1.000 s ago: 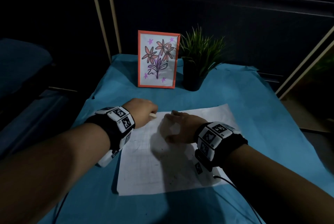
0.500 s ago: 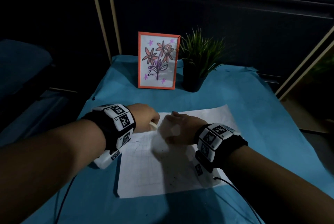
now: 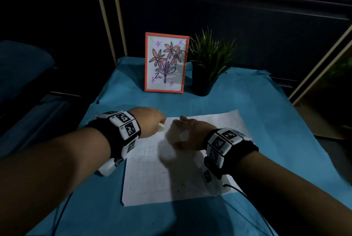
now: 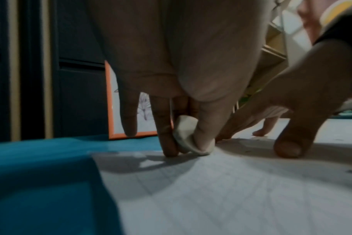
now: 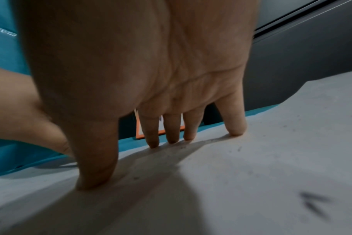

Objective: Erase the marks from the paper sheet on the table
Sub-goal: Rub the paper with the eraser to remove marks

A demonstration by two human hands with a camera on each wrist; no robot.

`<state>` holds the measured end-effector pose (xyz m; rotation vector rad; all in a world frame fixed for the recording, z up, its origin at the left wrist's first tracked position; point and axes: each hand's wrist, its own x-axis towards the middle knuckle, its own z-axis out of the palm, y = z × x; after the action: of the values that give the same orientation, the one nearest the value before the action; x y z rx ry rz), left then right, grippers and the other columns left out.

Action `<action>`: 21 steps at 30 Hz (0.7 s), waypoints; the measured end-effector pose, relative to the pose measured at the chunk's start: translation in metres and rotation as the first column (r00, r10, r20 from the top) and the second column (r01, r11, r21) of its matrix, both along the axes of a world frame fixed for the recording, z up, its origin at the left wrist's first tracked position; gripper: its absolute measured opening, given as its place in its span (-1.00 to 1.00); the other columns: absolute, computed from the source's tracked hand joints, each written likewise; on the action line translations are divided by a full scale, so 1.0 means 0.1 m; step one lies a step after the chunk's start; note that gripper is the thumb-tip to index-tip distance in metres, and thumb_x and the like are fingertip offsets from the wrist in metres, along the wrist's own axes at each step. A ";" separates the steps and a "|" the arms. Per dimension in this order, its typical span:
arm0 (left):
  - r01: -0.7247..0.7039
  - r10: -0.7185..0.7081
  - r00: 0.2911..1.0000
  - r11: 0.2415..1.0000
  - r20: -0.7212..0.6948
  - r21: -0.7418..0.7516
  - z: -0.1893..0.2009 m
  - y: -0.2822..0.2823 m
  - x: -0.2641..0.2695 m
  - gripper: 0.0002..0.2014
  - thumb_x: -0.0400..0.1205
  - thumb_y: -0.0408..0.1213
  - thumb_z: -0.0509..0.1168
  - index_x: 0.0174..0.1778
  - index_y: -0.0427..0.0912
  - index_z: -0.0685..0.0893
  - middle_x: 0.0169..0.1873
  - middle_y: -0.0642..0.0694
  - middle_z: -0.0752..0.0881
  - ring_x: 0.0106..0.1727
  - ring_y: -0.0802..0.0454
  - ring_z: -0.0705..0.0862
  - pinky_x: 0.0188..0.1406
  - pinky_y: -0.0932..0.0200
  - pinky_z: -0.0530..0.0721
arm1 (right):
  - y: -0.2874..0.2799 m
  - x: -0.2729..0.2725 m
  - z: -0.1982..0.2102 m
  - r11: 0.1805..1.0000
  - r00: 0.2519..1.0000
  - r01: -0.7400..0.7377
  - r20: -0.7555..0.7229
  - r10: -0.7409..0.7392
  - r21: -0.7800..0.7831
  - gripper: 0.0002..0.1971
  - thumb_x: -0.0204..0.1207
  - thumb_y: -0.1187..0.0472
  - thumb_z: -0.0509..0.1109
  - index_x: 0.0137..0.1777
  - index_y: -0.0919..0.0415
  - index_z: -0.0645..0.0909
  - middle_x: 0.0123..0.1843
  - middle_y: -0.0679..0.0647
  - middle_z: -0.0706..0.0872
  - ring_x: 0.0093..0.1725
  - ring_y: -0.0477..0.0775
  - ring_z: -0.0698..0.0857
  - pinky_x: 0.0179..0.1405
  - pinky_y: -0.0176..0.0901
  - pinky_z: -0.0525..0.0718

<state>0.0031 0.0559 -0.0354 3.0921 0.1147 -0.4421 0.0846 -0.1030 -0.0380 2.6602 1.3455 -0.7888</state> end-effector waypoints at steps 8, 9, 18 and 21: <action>0.075 -0.075 0.997 0.997 -0.015 0.014 -0.04 -0.05 -0.09 -0.79 0.72 -0.09 0.18 0.16 -0.04 0.63 0.11 -0.02 0.66 0.10 -0.04 0.62 -0.06 0.16 0.45 | 0.01 0.02 -0.05 1.000 1.000 0.010 0.001 -0.010 -0.010 -0.15 0.48 -0.24 0.35 0.66 -0.10 -0.01 0.70 -0.04 0.05 0.62 0.11 0.22 0.56 0.05 0.28; 0.057 -0.057 0.998 0.998 -0.008 0.014 -0.04 -0.04 -0.08 -0.78 0.72 -0.09 0.17 0.18 -0.06 0.62 0.13 -0.03 0.66 0.12 -0.05 0.62 -0.02 0.14 0.48 | 0.00 0.03 -0.05 1.000 1.000 0.015 -0.003 -0.015 -0.009 -0.16 0.48 -0.24 0.35 0.66 -0.09 0.00 0.69 -0.03 0.08 0.62 0.12 0.24 0.55 0.04 0.29; 0.065 -0.066 0.995 0.998 -0.075 -0.012 -0.02 -0.03 -0.09 -0.81 0.71 -0.12 0.18 0.07 -0.09 0.65 0.04 -0.06 0.68 0.06 -0.07 0.62 -0.02 0.10 0.53 | 0.00 0.00 -0.01 1.000 1.000 -0.001 0.006 0.001 -0.023 -0.17 0.50 -0.23 0.33 0.67 -0.09 -0.02 0.71 -0.06 0.00 0.63 0.10 0.19 0.56 0.01 0.23; 0.000 0.000 1.000 1.000 -0.005 -0.012 -0.05 0.00 -0.08 -0.79 0.71 -0.11 0.18 0.14 -0.08 0.63 0.13 -0.06 0.67 0.13 -0.07 0.62 -0.02 0.15 0.45 | 0.00 -0.01 0.00 1.000 1.000 -0.010 0.009 0.011 -0.013 -0.19 0.52 -0.21 0.33 0.66 -0.06 0.01 0.69 -0.04 0.07 0.61 0.12 0.23 0.53 -0.01 0.25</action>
<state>-0.0046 0.0562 -0.0405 3.0791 0.1114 -0.4490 0.0839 -0.1031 -0.0377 2.6412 1.3462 -0.7807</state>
